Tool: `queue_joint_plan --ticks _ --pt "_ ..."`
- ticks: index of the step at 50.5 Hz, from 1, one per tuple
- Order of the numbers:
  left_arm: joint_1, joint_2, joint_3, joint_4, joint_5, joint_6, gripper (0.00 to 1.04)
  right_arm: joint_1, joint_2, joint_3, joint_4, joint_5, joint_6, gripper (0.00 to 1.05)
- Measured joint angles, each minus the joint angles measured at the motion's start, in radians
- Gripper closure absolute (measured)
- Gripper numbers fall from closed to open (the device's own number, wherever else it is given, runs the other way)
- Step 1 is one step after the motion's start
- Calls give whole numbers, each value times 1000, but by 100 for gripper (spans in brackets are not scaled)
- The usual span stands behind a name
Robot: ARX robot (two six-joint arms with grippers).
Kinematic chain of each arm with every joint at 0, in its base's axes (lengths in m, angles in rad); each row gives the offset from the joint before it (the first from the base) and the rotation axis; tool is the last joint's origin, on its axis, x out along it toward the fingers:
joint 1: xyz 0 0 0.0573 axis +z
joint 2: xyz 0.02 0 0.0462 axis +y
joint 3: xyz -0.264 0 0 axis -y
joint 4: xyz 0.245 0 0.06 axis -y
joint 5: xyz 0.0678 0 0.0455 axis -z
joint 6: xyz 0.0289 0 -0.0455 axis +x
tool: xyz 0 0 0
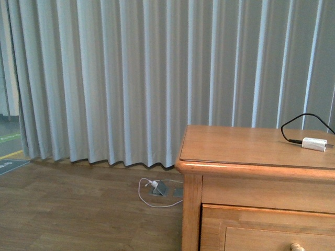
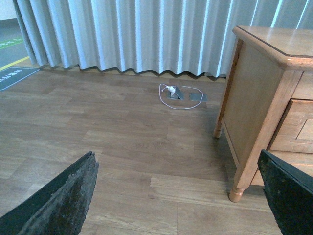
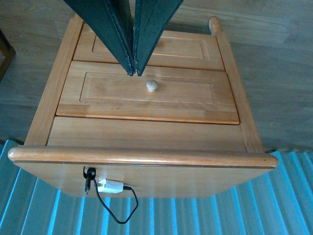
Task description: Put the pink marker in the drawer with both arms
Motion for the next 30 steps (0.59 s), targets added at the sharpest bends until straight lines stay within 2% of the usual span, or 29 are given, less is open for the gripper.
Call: queue_joint_plan --ticks 5,18,30 --pt "0 0 0 0 -1 0 6 0 -125 1 -156 0 0 103" --pt "0 0 0 0 0 0 6 0 -161 1 -166 0 -2 103" --pt "0 0 0 0 0 0 6 0 -161 1 -166 0 -2 62"
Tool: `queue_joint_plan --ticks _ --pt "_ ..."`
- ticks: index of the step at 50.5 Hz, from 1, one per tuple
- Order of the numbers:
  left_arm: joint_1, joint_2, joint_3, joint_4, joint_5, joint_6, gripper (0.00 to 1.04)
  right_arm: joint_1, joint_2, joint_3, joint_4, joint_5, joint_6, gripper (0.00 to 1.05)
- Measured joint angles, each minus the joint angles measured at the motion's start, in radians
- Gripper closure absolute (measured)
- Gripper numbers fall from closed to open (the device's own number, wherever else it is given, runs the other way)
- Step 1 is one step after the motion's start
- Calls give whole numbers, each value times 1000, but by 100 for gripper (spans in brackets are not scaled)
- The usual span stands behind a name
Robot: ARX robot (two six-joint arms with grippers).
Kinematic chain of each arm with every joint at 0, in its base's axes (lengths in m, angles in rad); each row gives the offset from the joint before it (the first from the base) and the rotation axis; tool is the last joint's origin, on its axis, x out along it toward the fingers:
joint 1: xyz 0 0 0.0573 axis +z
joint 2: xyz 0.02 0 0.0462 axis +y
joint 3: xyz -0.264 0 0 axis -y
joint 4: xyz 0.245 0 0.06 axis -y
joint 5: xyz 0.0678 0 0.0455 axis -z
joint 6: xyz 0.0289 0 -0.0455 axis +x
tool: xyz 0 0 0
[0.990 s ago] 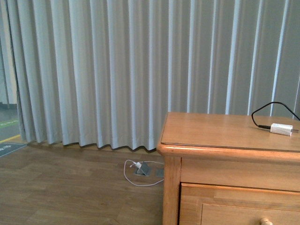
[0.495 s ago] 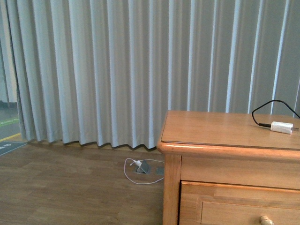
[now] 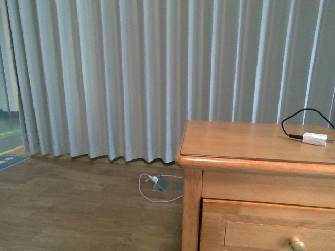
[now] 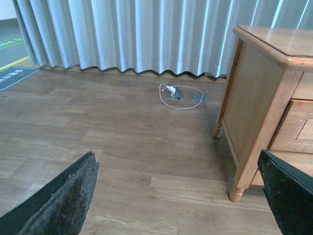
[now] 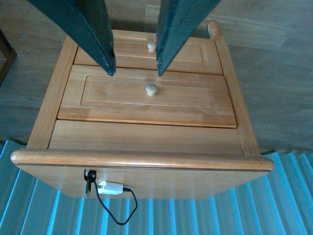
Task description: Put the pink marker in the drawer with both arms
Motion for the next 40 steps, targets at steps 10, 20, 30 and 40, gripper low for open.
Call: queue_joint_plan --ticks 10,20,30,40 --pt "0 0 0 0 0 0 6 0 0 0 0 0 0 26" --pt "0 0 0 0 0 0 6 0 0 0 0 0 0 9" --pt "0 0 0 0 0 0 6 0 0 0 0 0 0 8" --pt "0 0 0 0 0 0 6 0 0 0 0 0 0 8"
